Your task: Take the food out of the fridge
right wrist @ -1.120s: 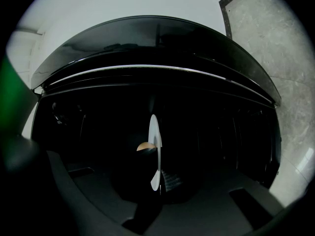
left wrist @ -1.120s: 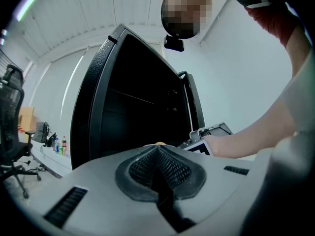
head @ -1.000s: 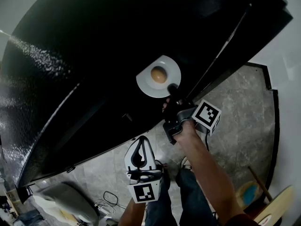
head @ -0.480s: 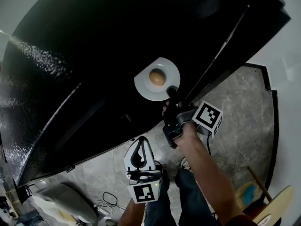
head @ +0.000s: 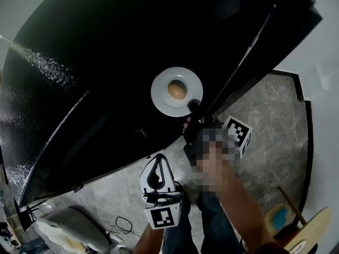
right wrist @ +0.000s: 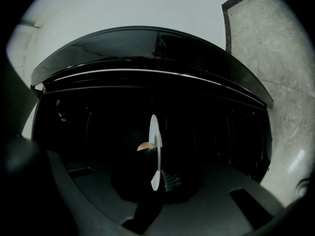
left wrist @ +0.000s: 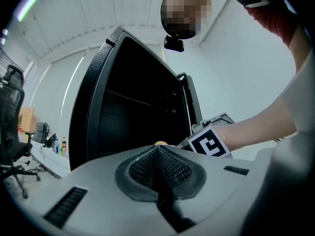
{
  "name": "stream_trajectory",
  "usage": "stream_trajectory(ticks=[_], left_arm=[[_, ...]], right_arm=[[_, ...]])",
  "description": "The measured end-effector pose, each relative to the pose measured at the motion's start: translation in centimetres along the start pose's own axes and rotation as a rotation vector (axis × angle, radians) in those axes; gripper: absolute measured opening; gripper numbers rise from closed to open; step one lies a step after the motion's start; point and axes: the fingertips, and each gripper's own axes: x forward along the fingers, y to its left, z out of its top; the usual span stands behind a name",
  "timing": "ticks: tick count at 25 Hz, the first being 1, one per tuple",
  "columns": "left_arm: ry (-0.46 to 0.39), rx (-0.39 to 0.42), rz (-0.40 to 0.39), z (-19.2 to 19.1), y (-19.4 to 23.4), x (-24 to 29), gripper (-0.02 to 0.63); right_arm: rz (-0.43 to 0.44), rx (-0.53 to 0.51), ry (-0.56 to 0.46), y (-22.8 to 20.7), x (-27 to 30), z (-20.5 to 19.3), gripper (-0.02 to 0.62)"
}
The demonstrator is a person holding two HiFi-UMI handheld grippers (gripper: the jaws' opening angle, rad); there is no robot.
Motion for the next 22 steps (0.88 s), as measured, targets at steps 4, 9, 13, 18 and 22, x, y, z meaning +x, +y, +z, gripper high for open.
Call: stream_trajectory(ticks=[4,9,13,18,22], left_arm=[[-0.017,0.009,-0.004,0.6,-1.5,-1.8,0.013],[-0.003,-0.002,-0.009,-0.2,-1.1,-0.8,0.013],[0.008,-0.01,-0.013,-0.5,-0.7,0.0,0.014],[0.015,-0.017,-0.013,-0.7,-0.4,0.9,0.014],[0.016,-0.018,-0.014,-0.8,-0.5,0.9,0.012]], right_arm=[[0.024,0.005,0.0,0.4,-2.9,-0.3,0.03],[0.002,0.009,0.005,-0.5,-2.7,-0.3,0.031],[-0.005,0.035,-0.001,-0.8,-2.4,-0.4,0.029],[-0.023,0.043,0.006,-1.3,-2.7,-0.5,0.03],[-0.032,0.054,0.003,-1.6,-3.4,-0.5,0.031]])
